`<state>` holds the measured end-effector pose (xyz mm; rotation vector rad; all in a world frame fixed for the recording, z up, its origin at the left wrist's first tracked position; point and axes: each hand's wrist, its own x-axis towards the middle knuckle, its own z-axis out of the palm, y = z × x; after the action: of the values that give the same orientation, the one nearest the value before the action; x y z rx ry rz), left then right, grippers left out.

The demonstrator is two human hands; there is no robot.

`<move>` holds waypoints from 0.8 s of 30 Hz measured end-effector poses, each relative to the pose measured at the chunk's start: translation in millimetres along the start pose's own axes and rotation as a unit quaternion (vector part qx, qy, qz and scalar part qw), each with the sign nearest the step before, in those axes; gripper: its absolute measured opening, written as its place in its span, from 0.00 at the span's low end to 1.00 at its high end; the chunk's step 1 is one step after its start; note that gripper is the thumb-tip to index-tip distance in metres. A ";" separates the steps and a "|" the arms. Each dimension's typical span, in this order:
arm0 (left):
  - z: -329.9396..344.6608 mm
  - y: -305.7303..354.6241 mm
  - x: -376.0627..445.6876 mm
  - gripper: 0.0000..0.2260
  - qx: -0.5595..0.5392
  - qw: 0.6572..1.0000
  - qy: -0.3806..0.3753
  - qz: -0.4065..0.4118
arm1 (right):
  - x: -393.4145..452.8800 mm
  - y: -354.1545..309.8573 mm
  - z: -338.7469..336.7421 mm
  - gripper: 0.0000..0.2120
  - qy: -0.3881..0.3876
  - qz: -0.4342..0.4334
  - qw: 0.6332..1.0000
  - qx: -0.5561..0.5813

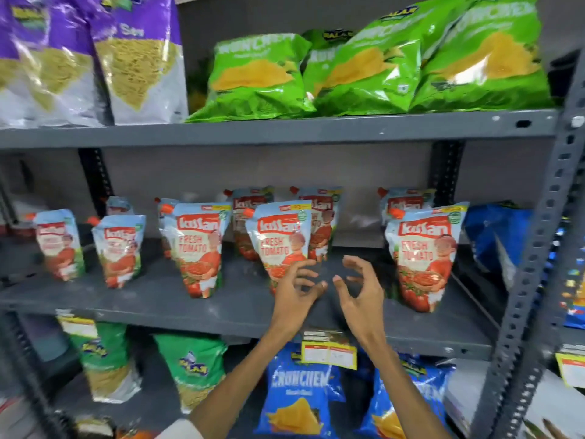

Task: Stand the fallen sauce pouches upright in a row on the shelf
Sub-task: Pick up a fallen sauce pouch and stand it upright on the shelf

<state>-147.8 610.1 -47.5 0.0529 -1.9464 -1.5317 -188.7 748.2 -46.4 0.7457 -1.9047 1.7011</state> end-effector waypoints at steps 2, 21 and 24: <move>-30.9 -3.5 3.3 0.12 -0.005 1.000 0.028 0.001 | 1.4 -2.3 30.0 0.19 -0.039 0.015 0.999 0.013; -94.6 -42.8 51.9 0.29 0.000 0.987 -0.117 -0.108 | 21.0 7.5 92.5 0.27 -0.119 0.147 0.982 -0.017; -80.1 -42.9 51.2 0.28 0.003 0.987 -0.127 -0.096 | 22.1 14.1 77.0 0.25 -0.105 0.141 0.984 -0.021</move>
<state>-162.4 507.0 -53.4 0.0516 -2.1994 -1.7288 -214.0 671.0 -50.8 0.6899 -2.2763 1.7991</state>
